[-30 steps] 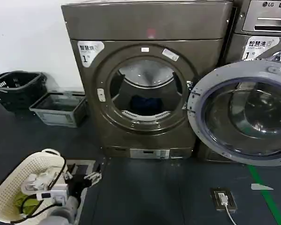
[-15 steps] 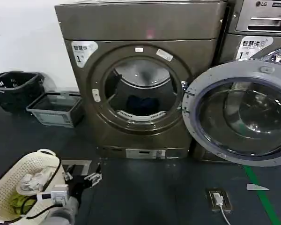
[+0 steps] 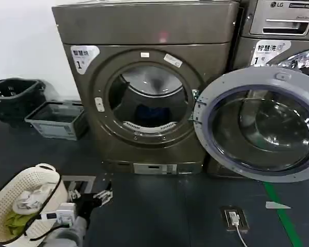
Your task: Grasp the clothes from the dryer.
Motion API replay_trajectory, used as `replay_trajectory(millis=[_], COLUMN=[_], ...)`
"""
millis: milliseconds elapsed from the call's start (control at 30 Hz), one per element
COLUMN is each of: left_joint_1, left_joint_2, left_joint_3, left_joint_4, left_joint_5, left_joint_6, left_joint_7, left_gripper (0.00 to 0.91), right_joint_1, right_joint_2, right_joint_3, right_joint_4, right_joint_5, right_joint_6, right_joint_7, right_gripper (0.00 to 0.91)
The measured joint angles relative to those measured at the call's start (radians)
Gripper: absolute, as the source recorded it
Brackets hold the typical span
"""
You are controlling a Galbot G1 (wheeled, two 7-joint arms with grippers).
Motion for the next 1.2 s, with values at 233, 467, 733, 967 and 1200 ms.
replay_trajectory(millis=[233,467,733,967,1200], left_joint_1=[0.003,0.006,0.006,0.005,0.007], left_joint_2=[-0.001,-0.001,0.000,0.000,0.000], left_joint_3=[0.001,0.002,0.002,0.003,0.002], left_joint_4=[0.001,0.001,0.002,0.005,0.003], left_joint_5=[0.000,0.000,-0.001,-0.001,0.000], left_joint_6=[0.000,0.000,0.000,0.000,0.000], left_joint_7=[0.000,0.000,0.001,0.001,0.001], left_gripper=[0.907,0.907,0.907,0.907,0.907], right_joint_1=[0.000,0.003,0.001,-0.001,0.005], right_joint_2=[0.003,0.015,0.018,0.022,0.020], right_joint_3=[-0.001,-0.010,-0.008,-0.008,-0.009], right_joint_4=[-0.001,-0.002,0.001,-0.001,-0.005], right_joint_5=[0.000,-0.004,-0.004,-0.004,-0.005], right_joint_6=[0.004,0.012,0.014,0.019,0.021], right_joint_7=[0.001,0.002,0.002,0.000,-0.002], right_gripper=[0.907,0.907,0.907,0.907,0.907])
